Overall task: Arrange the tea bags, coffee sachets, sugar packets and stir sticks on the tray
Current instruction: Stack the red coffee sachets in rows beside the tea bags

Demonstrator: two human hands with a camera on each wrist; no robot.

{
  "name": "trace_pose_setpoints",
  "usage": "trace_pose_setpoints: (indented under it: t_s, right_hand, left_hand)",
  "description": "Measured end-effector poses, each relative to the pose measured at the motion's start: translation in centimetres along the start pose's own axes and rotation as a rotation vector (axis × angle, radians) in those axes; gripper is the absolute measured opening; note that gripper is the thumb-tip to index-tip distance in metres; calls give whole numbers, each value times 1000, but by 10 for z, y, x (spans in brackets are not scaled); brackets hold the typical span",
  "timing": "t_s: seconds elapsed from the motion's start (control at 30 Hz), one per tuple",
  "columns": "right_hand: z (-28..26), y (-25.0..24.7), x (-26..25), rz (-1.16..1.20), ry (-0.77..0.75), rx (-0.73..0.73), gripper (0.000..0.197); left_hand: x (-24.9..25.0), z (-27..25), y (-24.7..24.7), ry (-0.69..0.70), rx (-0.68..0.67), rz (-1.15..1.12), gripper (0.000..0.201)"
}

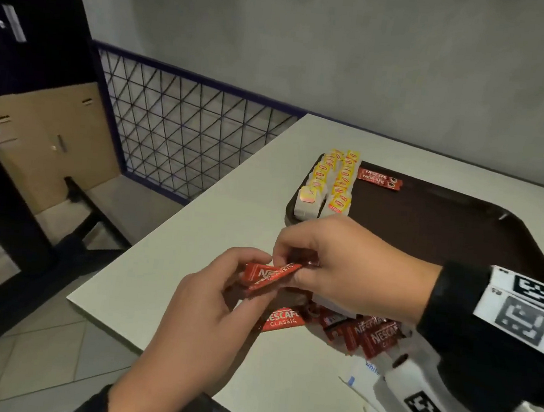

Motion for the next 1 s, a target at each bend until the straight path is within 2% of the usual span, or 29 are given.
trace_pose_setpoints:
  t_s: [0.1, 0.27, 0.37, 0.47, 0.53, 0.6, 0.77, 0.83, 1.0]
  right_hand:
    - [-1, -1, -4, 103, 16, 15, 2]
    - [1, 2, 4, 132, 80, 7, 21]
    - [1, -3, 7, 72, 103, 79, 26]
    - [-1, 0, 4, 201, 167, 19, 47]
    - [-1, 5, 2, 287, 180, -1, 42]
    - [-2, 11, -1, 384, 234, 4, 31]
    - [0, 14, 2, 505, 369, 119, 26]
    - [2, 14, 3, 480, 359, 131, 24]
    - [1, 14, 0, 309, 271, 43, 19]
  left_hand:
    - [1, 2, -3, -61, 38, -195, 20]
    - [-4, 7, -3, -223, 101, -445, 11]
    - [-4, 9, -9, -180, 140, -434, 16]
    - [-3, 9, -16, -131, 164, -430, 17]
    - [-4, 10, -16, -118, 153, -419, 22]
    - [-3, 11, -17, -119, 186, -400, 17]
    - [-2, 9, -18, -154, 206, -375, 14]
    - [-1, 8, -17, -160, 229, -360, 15]
    - [-1, 9, -17, -164, 322, -341, 15]
Point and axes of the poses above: each hand's wrist, its own z-axis towards the middle knuckle, its own y-axis out of the palm, x = y × z, the point moved 4 cm from there along z, towards the middle knuckle, and after that the axes turned 10 degrees about x, right-handed, at the moved point
